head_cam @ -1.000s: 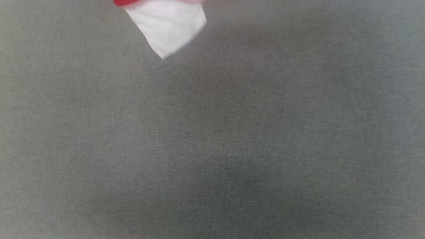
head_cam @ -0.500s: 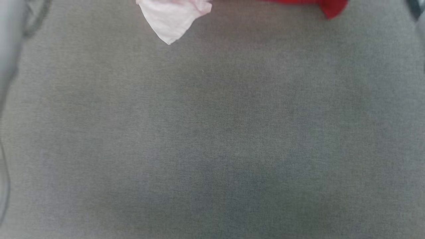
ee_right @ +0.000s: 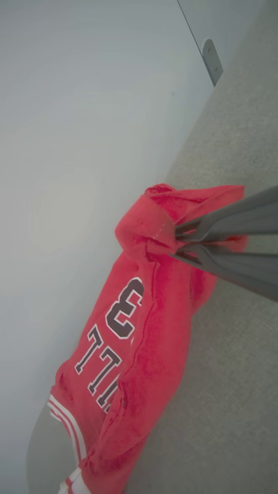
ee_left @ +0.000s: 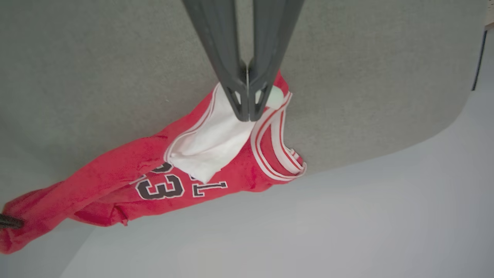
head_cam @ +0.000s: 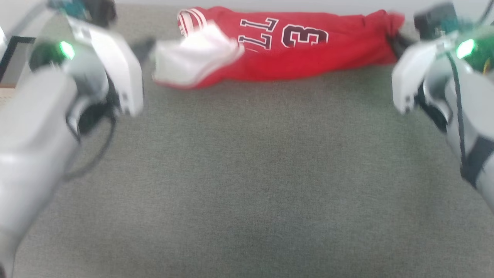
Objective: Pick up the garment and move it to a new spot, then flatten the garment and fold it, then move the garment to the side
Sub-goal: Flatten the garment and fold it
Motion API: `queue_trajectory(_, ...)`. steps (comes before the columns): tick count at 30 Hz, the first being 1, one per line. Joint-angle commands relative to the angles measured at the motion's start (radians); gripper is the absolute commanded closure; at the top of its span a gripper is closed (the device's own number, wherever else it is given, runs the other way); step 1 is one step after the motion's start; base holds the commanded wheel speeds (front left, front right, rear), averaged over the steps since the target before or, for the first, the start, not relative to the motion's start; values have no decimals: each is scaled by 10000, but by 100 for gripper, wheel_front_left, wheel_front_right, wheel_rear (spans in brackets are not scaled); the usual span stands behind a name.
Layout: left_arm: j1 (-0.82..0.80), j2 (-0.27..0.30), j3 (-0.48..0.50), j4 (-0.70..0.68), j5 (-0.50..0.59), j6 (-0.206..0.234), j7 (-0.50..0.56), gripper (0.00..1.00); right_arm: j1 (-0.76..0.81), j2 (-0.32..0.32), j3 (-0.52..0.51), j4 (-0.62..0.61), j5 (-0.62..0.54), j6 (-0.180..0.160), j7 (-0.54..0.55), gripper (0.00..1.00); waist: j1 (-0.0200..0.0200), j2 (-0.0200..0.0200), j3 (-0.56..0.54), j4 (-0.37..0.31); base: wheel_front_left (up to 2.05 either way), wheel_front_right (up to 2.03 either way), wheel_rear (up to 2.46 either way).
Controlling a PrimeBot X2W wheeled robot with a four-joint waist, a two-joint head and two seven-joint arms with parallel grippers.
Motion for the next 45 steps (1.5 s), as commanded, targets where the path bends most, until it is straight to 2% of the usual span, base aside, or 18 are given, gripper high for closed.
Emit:
queue_trajectory(1,469,154,-21,-379,-115,224,115,100,414,-195,121,-316,214,-9,102,100,0,-1,-102,24,0,0,0)
queue_trajectory(8,3157,1364,-149,-3610,-778,1829,528,100,2582,-1473,285,-2383,1362,-9,699,100,0,-1,-343,13,0,0,0)
queue_trajectory(11,4208,1870,-196,-4753,-1094,2470,556,100,3421,-1828,102,-3133,1660,-8,917,100,0,-1,-362,-13,0,0,0)
queue_trajectory(16,5584,2587,-318,-6174,-1458,3248,588,100,4807,-2476,-175,-4465,1993,-6,1695,100,0,-1,-356,-36,0,0,0)
queue_trajectory(23,6752,3269,-470,-7461,-1896,4042,742,100,6908,-3419,-579,-6600,2441,-5,3138,100,0,-1,-391,-50,0,0,0)
queue_trajectory(33,7803,4049,-688,-8696,-2267,5090,1148,100,9424,-4370,-1332,-9187,2908,-3,4925,100,0,-1,-315,-158,0,0,0)
queue_trajectory(38,7738,4389,-553,-9186,-2077,5405,1037,100,9862,-4339,-2055,-9799,2723,-5,5177,100,0,-1,-332,-202,0,0,0)
queue_trajectory(45,6758,4905,-146,-9735,-1204,5495,924,100,9601,-3921,-3065,-10280,2288,-5,5311,100,0,-1,-400,-278,0,0,0)
